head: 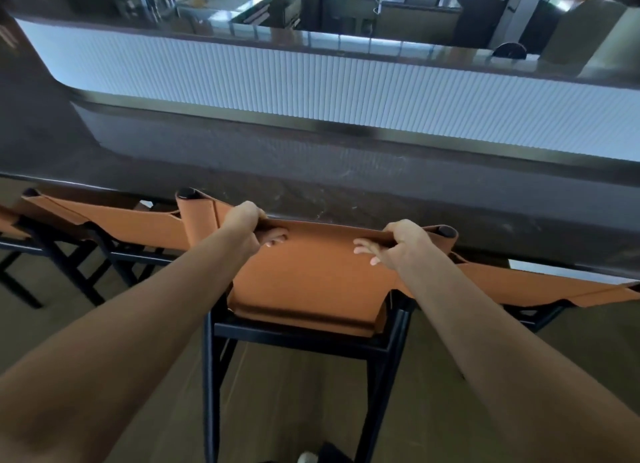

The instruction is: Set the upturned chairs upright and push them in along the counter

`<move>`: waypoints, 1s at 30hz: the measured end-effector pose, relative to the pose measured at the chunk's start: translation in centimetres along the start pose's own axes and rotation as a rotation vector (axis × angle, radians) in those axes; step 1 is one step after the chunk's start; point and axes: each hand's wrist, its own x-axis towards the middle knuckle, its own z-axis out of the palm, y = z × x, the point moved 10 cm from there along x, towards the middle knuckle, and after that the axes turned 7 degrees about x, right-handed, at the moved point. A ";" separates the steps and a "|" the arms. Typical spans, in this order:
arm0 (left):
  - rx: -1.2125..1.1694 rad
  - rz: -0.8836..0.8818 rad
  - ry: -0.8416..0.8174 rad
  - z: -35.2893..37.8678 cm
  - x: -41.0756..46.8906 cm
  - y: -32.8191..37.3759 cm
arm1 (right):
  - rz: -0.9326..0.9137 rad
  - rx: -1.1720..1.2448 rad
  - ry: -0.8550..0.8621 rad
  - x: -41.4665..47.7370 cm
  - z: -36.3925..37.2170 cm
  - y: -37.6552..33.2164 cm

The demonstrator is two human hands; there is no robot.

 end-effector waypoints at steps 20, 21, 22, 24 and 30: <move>-0.146 -0.036 -0.074 4.7 12.4 2.3 | -0.141 -0.117 0.081 11.4 4.0 -4.2; -0.157 -0.037 -0.075 4.9 12.6 2.7 | -0.143 -0.130 0.086 11.6 4.3 -4.5; -0.161 -0.046 -0.075 5.0 12.8 2.9 | -0.138 -0.145 0.088 11.8 4.5 -4.6; -0.155 -0.066 -0.082 5.2 12.8 3.1 | -0.132 -0.154 0.085 11.8 4.9 -4.7; -0.160 -0.111 -0.092 5.2 12.8 2.3 | -0.141 -0.110 0.089 12.0 4.3 -4.3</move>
